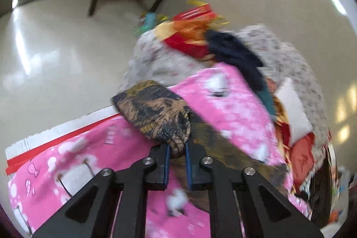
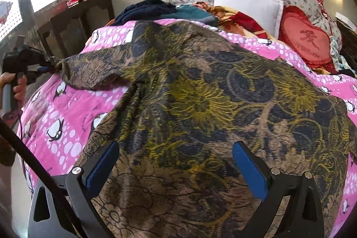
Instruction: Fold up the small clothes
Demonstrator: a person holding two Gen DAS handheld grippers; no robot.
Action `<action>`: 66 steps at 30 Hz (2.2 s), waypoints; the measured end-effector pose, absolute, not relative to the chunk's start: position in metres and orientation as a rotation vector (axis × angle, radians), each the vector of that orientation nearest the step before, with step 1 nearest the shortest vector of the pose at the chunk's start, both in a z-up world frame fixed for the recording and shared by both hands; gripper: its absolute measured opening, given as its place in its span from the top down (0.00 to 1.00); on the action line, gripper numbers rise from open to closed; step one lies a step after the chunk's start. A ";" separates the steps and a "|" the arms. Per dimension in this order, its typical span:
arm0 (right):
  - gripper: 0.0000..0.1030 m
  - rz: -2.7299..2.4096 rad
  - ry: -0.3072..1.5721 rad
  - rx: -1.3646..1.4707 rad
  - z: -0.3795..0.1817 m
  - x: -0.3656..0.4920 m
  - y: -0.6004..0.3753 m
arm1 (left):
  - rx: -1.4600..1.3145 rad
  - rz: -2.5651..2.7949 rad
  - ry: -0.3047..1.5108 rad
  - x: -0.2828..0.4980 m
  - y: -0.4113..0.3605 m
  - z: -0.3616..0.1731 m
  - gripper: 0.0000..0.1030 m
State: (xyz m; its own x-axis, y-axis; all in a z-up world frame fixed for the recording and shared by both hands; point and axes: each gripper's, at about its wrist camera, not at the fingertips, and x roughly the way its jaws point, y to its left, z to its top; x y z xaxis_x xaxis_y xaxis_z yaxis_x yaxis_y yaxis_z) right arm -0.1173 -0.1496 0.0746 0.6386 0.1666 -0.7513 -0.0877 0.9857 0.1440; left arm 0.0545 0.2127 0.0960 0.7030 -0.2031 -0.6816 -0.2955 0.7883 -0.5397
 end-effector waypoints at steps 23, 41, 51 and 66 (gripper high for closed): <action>0.00 -0.181 0.816 0.391 0.072 -0.187 -0.352 | -0.038 -0.745 1.008 0.014 -0.273 0.089 0.88; 0.00 -0.083 0.731 0.280 0.106 -0.100 -0.335 | -0.024 -0.505 0.826 0.028 -0.080 0.159 0.20; 0.93 -0.069 0.835 0.082 0.069 -0.027 -0.301 | -0.103 -0.420 0.870 0.044 -0.040 0.143 0.20; 0.93 -0.392 0.784 0.321 0.063 -0.080 -0.455 | 0.013 -0.368 0.877 0.058 -0.098 0.110 0.20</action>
State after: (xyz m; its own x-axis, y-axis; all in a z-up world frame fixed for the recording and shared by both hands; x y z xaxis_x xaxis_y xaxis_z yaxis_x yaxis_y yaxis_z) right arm -0.0803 -0.4553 0.0633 0.6430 -0.2204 -0.7335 0.4543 0.8808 0.1336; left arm 0.0577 -0.0979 0.1104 0.5810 -0.3096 -0.7527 0.3202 0.9372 -0.1383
